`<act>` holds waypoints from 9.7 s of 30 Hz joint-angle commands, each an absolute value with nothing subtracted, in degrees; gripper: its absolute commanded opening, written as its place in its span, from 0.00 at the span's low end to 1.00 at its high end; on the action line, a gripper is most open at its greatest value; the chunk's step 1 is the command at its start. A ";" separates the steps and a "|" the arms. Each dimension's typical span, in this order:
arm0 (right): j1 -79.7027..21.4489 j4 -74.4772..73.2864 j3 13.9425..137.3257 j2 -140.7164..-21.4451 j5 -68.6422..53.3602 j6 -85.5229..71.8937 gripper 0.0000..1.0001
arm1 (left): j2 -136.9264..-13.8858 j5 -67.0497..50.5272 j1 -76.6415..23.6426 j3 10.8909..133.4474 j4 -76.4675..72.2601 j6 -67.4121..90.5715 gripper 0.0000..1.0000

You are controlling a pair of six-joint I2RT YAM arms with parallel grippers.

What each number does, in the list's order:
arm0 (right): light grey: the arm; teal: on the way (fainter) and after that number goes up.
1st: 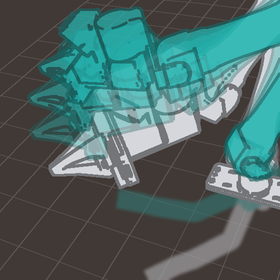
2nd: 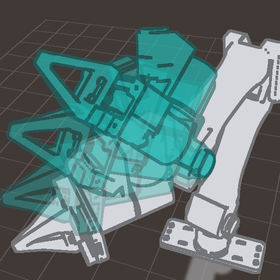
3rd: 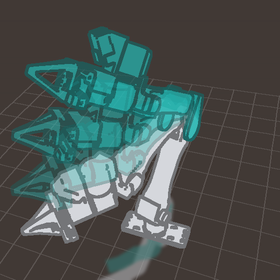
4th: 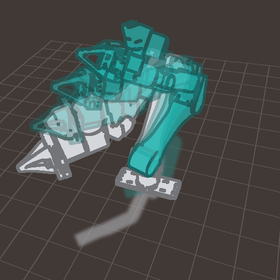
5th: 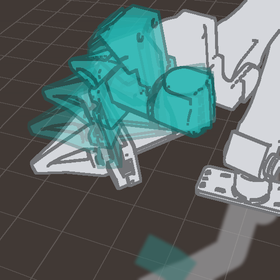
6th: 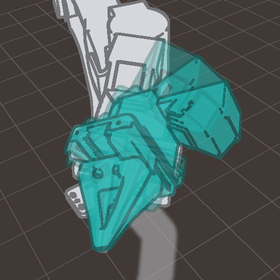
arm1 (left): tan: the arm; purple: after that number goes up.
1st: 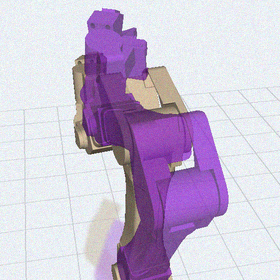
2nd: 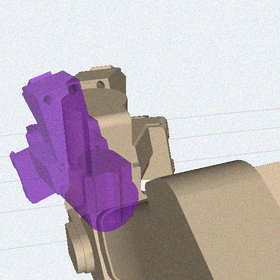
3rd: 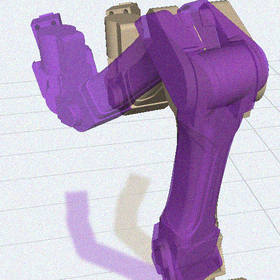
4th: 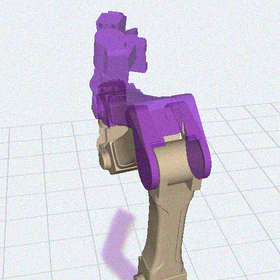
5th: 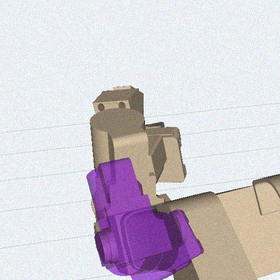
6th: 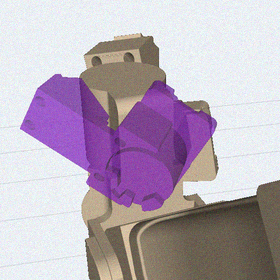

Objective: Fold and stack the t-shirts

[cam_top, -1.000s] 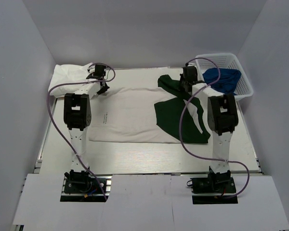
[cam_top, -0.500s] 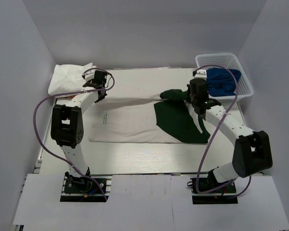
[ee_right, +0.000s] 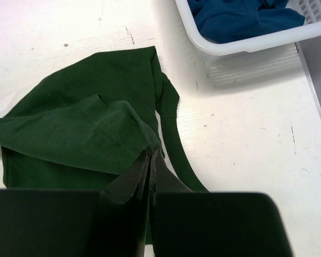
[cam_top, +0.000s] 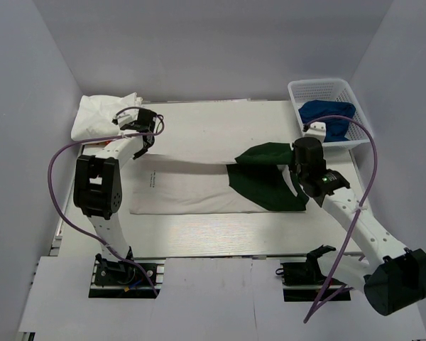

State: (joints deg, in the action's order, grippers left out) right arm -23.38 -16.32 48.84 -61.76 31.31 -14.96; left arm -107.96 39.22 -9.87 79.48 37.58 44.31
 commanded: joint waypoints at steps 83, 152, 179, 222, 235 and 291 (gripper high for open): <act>-30.58 -11.57 103.72 -122.44 -1.15 -11.86 0.90 | -81.29 0.86 -35.86 58.26 52.39 41.48 1.00; -29.35 -14.41 46.24 -76.21 9.33 -32.78 0.90 | -78.23 -7.65 -35.33 31.03 24.53 41.13 0.23; -36.47 -16.52 25.84 -65.65 -17.58 -40.87 0.79 | -79.28 -11.16 -35.33 29.79 30.06 41.13 0.28; -36.66 -11.79 57.47 -82.43 9.14 -32.78 0.00 | -92.42 11.41 -33.93 71.15 37.07 44.65 0.00; -30.32 -8.53 73.82 -98.87 8.44 -29.45 0.00 | -106.34 16.61 -28.21 90.09 36.66 38.85 0.00; -24.52 8.17 39.72 -86.48 -10.46 -28.12 0.90 | -99.76 -4.39 -22.68 57.84 19.52 35.24 0.79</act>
